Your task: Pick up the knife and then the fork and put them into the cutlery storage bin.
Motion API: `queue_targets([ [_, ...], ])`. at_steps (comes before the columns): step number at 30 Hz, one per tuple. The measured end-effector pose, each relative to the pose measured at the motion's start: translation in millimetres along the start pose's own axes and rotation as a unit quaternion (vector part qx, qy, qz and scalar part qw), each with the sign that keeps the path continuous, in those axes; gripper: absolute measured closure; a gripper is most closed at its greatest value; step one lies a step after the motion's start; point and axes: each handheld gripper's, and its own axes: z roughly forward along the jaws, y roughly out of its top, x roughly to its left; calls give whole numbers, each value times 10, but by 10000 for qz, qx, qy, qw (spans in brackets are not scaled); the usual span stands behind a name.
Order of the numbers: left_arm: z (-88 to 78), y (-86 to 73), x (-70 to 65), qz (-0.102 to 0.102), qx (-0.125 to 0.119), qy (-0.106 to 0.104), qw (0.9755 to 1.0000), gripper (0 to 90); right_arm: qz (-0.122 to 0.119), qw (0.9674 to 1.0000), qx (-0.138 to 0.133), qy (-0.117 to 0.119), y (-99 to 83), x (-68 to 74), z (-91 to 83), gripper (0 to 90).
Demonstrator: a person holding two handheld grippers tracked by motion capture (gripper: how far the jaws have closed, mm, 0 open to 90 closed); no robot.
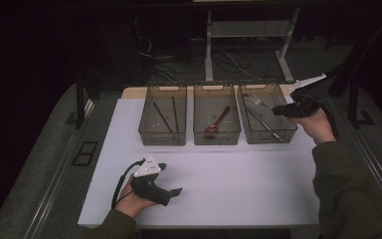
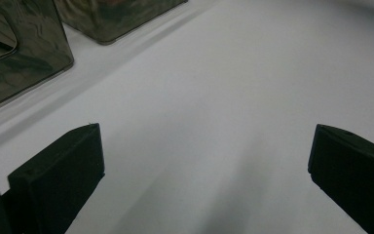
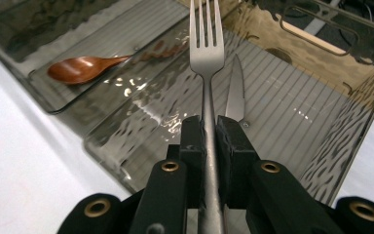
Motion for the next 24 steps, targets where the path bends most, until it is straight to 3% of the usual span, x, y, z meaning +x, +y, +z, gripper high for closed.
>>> queue_targets([
  [5,-5,2,-2,-21,-13,-4,10000,0,221,9994,185,-179,10,-83,146,811],
  [10,6,-1,1,-24,8,-31,10000,0,418,9985,312,-193,-5,-130,282,810],
  [24,5,2,1,-52,12,-108,9999,0,580,9952,674,-409,-37,-148,556,809],
])
